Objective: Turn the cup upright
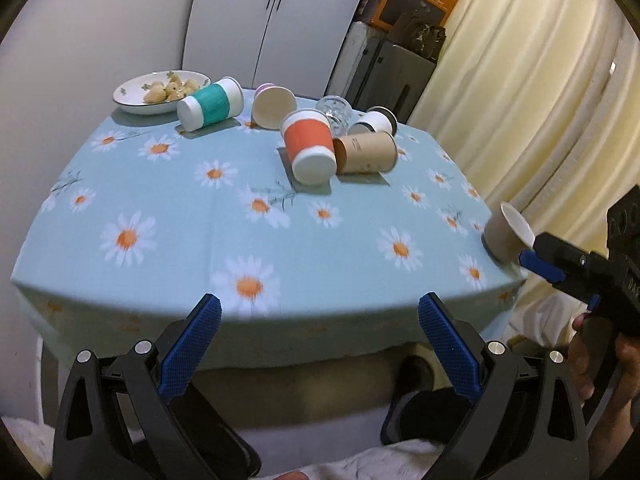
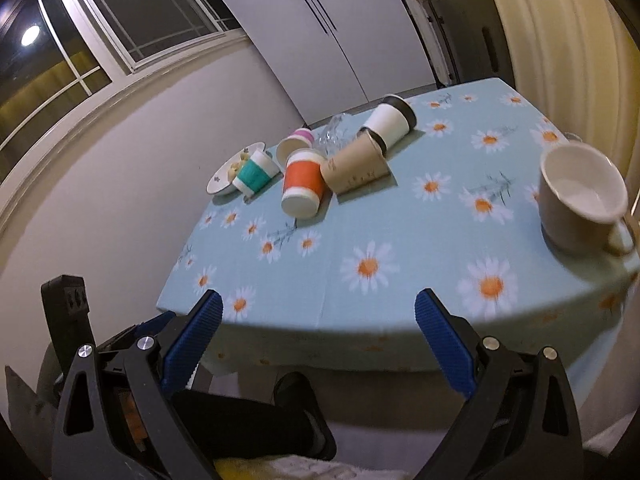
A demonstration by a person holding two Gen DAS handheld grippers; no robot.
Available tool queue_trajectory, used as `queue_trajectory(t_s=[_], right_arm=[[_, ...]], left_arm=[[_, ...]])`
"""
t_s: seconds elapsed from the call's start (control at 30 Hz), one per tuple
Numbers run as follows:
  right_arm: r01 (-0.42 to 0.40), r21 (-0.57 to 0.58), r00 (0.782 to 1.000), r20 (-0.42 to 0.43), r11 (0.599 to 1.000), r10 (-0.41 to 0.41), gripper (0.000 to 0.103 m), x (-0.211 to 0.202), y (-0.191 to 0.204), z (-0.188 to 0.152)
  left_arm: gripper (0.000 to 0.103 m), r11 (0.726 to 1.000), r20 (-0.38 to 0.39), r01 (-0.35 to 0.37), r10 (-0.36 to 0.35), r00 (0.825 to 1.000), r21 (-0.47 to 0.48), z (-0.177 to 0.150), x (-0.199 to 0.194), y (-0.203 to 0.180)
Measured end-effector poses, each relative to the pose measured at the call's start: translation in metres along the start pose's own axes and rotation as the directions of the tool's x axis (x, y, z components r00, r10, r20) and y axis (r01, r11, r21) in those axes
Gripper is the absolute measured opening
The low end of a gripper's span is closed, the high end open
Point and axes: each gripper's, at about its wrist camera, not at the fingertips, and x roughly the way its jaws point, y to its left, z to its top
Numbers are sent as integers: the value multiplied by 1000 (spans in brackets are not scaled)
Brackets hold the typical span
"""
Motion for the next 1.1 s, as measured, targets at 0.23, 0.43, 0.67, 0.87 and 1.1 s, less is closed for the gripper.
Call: queue_trajectory(t_s=[0.23,0.43,0.67,0.87,1.1], right_arm=[[29,-6,997,-73,1000,-29,96,47,-4,60],[19,53,993,-114,998,-13,95,79,-21,100],[24,66,991,-135,998,-15,95,92,-38,114],[16,73,987,-163,997,-4,95,97,-46,110],[18,51,986,-166,999,-10,95,96,-42,107]], left_arm=[[95,998,-17,50,-51,999,-45,78,43,11],[95,994,-127,102,-108,986,-46,134,99,14],[95,995,-267,72,-86,960,-62,169,160,19],[87,994,-353,29,-65,933,-106,176,191,30],[74,994,-393,1,-43,919,-106,178,210,33]])
